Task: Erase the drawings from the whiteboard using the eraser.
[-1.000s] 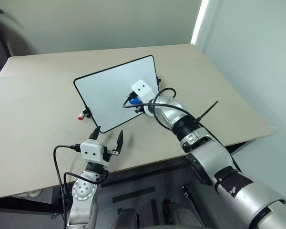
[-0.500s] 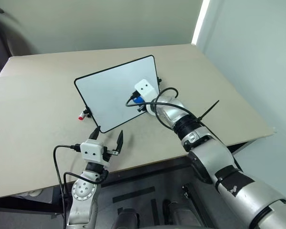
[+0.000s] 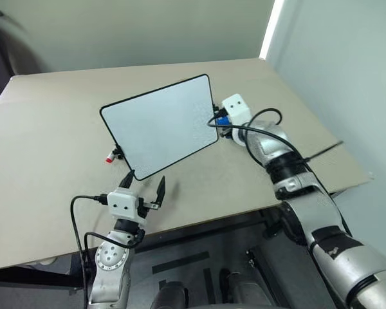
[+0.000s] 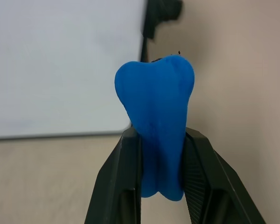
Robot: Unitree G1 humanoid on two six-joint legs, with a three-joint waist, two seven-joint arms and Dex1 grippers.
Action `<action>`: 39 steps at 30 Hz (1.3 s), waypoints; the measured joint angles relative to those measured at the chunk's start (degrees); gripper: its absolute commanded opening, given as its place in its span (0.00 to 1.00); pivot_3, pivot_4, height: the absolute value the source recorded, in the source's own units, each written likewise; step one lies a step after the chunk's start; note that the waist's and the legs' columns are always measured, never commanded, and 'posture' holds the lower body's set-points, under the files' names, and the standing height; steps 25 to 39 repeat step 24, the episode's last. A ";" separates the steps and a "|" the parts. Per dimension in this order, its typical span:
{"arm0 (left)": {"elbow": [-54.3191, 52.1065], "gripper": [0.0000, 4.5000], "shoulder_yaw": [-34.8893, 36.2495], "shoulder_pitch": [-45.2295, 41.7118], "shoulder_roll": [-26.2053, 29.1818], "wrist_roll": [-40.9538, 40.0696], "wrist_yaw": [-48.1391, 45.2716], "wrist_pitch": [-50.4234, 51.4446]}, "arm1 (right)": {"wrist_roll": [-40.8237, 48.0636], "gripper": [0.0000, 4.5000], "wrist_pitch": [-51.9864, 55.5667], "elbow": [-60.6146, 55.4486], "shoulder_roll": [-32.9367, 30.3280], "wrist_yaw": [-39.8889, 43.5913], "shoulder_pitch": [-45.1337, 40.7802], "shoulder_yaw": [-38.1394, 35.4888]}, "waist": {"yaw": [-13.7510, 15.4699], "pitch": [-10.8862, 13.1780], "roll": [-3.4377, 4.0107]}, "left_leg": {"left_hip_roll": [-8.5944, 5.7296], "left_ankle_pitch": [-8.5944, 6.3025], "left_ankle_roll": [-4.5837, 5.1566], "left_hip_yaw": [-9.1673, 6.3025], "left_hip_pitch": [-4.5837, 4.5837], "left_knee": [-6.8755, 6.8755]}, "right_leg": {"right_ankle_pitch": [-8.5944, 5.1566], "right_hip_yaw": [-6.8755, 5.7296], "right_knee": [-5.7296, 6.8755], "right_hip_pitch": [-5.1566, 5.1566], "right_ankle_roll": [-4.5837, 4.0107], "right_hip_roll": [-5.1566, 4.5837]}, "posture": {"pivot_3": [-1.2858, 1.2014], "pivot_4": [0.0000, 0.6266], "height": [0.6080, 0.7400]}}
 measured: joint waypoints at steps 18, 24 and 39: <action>1.62 1.00 0.43 -2.74 0.60 -0.09 -1.16 0.05 | 6.71 0.76 12.01 -21.02 -3.58 -0.04 15.40 -7.16 | -0.12 0.05 0.08 | -0.06 0.07 0.89 0.04 0.07 0.53 | 0.09 0.17 -0.07 0.10 0.43 0.01 | 0.52 0.24 1.00; 2.25 1.00 0.75 -2.88 0.71 -0.11 -1.27 -0.13 | 8.51 0.76 0.28 -34.00 -1.88 -1.48 26.35 -9.43 | 0.04 0.02 0.03 | -0.09 0.01 0.89 0.04 0.06 0.56 | 0.07 0.17 -0.13 0.13 0.46 -0.01 | 0.52 0.24 1.00; 2.25 1.00 0.75 -2.88 0.71 -0.11 -1.27 -0.13 | 8.51 0.76 0.28 -34.00 -1.88 -1.48 26.35 -9.43 | 0.04 0.02 0.03 | -0.09 0.01 0.89 0.04 0.06 0.56 | 0.07 0.17 -0.13 0.13 0.46 -0.01 | 0.52 0.24 1.00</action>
